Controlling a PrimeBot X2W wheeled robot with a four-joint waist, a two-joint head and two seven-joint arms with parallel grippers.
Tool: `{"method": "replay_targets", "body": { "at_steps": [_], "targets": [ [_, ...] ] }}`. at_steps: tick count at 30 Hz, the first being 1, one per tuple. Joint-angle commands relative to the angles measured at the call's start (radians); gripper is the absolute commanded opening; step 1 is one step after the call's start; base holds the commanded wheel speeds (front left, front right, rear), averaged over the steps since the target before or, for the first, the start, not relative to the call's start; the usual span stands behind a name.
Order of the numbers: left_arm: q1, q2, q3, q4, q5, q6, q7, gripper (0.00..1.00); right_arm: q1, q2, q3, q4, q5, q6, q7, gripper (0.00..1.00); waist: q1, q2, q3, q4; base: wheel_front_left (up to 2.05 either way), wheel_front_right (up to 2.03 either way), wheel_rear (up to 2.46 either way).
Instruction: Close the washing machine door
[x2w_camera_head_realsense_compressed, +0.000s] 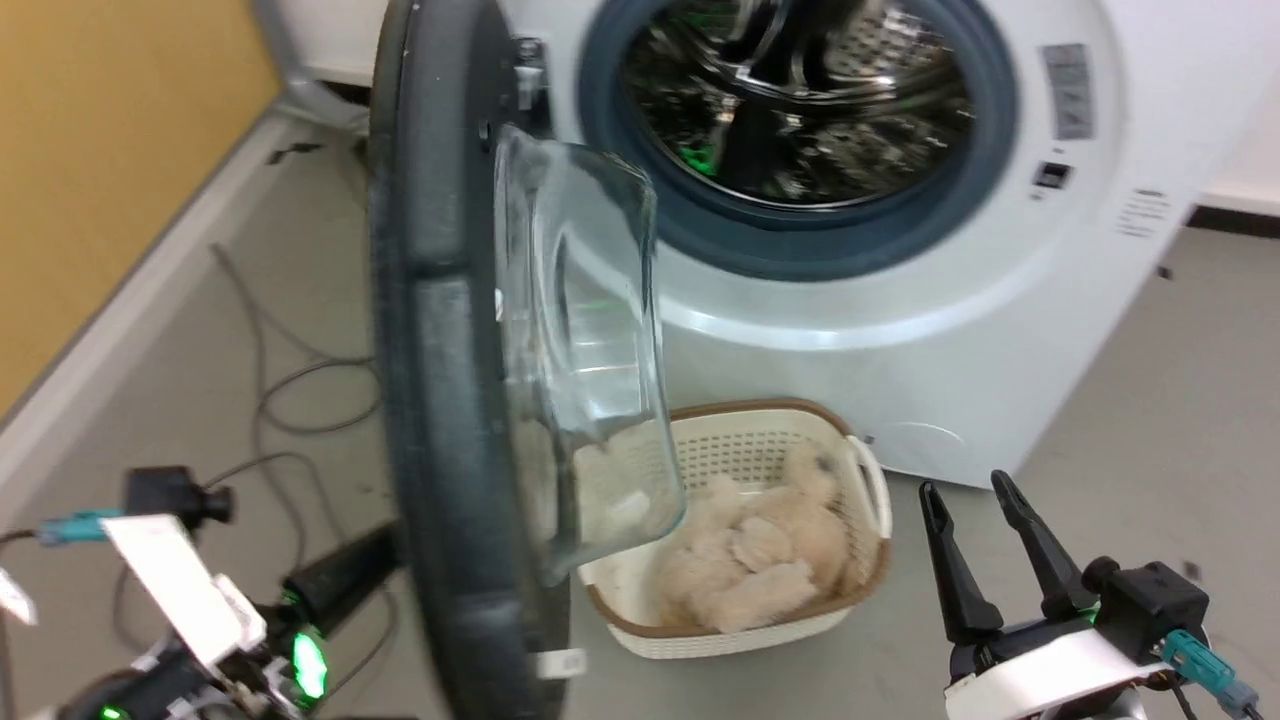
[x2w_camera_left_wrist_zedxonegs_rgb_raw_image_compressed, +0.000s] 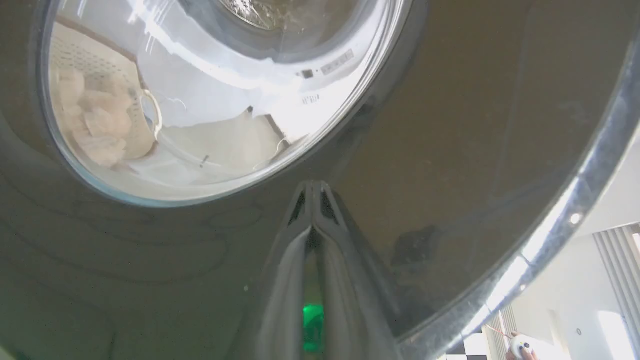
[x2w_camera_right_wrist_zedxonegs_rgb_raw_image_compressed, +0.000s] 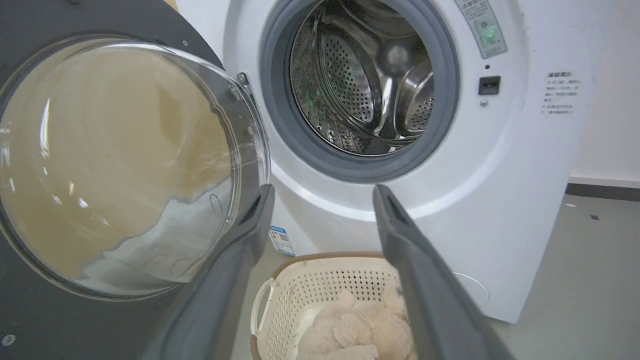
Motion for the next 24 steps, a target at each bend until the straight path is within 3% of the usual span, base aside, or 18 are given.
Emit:
{"method": "replay_targets", "body": {
  "at_steps": [1,6,14,24],
  "targets": [
    [0.027,-0.011,-0.032,-0.021,-0.03,0.008,-0.009,0.0,0.01,0.004,-0.003,-0.004,0.004,0.001,-0.004,1.0,0.0,0.0,0.008,-0.046,0.0,0.0,0.0],
    [0.072,-0.013,-0.158,-0.041,-0.129,0.011,-0.111,0.0,0.004,0.004,-0.006,-0.008,0.0,0.001,-0.004,1.0,0.0,0.0,0.032,-0.133,0.0,0.0,0.0],
    [0.064,-0.013,-0.326,0.031,-0.188,-0.053,-0.3,0.0,-0.02,0.009,-0.006,-0.021,-0.002,0.001,-0.004,1.0,0.0,0.0,0.094,-0.293,0.0,0.0,0.0],
    [-0.1,-0.013,-0.432,0.18,-0.204,-0.136,-0.592,0.0,-0.032,0.031,-0.007,-0.031,0.001,0.001,-0.004,1.0,0.0,0.0,0.168,-0.461,0.0,0.0,0.0]
  ]
}}
